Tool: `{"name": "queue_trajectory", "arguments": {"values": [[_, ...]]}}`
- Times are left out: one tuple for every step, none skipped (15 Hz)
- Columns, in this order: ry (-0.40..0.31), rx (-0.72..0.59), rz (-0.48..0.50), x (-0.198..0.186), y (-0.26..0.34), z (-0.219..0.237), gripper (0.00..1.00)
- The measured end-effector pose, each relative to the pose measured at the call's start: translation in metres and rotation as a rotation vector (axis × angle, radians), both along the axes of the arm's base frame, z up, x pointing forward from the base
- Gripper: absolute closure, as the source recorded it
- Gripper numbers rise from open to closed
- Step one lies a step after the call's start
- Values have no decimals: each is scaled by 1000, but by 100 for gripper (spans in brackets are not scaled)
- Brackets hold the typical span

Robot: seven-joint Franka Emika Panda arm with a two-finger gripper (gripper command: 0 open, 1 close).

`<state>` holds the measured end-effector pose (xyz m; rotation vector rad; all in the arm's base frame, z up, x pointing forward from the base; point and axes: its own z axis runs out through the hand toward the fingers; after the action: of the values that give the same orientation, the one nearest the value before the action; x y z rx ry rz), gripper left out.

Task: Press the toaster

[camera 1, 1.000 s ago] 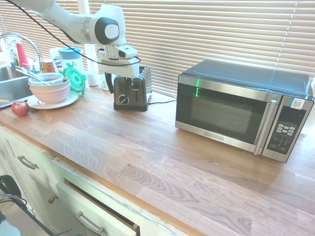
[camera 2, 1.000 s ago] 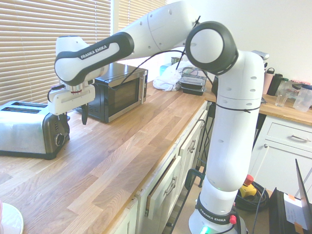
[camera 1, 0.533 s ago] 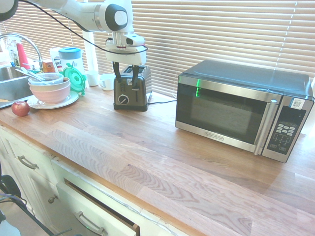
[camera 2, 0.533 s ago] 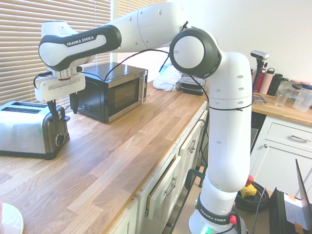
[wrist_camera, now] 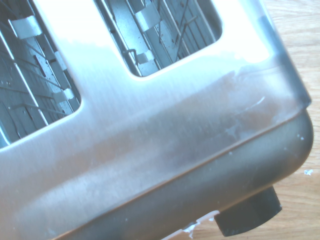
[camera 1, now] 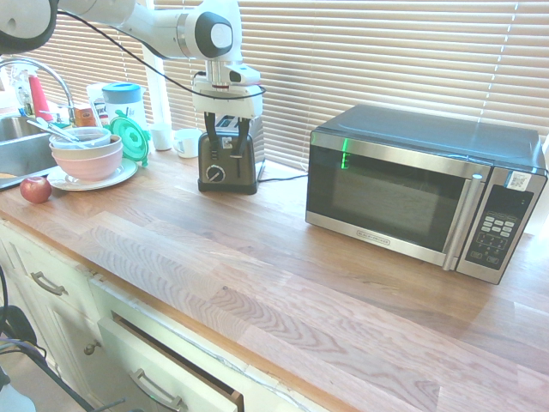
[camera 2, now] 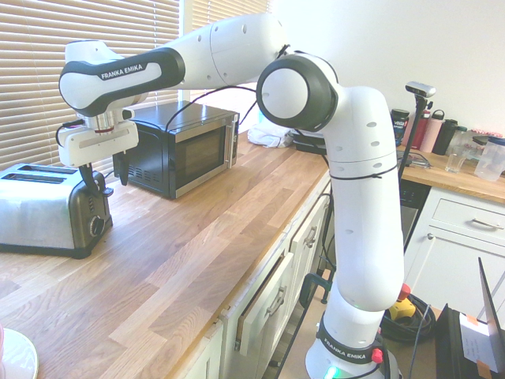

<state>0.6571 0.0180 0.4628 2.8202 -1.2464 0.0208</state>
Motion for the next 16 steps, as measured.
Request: {"name": "queue_trajectory", "arguments": {"values": [[0,0,1,0,0,0,100],[0,-1,2,1,-1,1,100],[0,-2,2,1,-2,2,100],[-4,-3,-1,3,-4,3,100],[-6,-4,-2,5,-6,4,100],[-7,-5,-3,7,-7,4,100],[-8,-6,-3,8,-8,5,100],[-10,-7,-2,9,-9,5,100],[-14,-7,-2,10,-11,7,100],[-19,-8,-1,12,-11,9,100],[-21,-8,1,13,-11,9,100],[-22,-8,2,14,-11,10,100],[-22,-8,3,14,-10,10,100],[-21,-8,5,15,-10,9,100],[-20,-8,6,15,-9,8,100],[-18,-8,7,16,-9,6,100]]}}
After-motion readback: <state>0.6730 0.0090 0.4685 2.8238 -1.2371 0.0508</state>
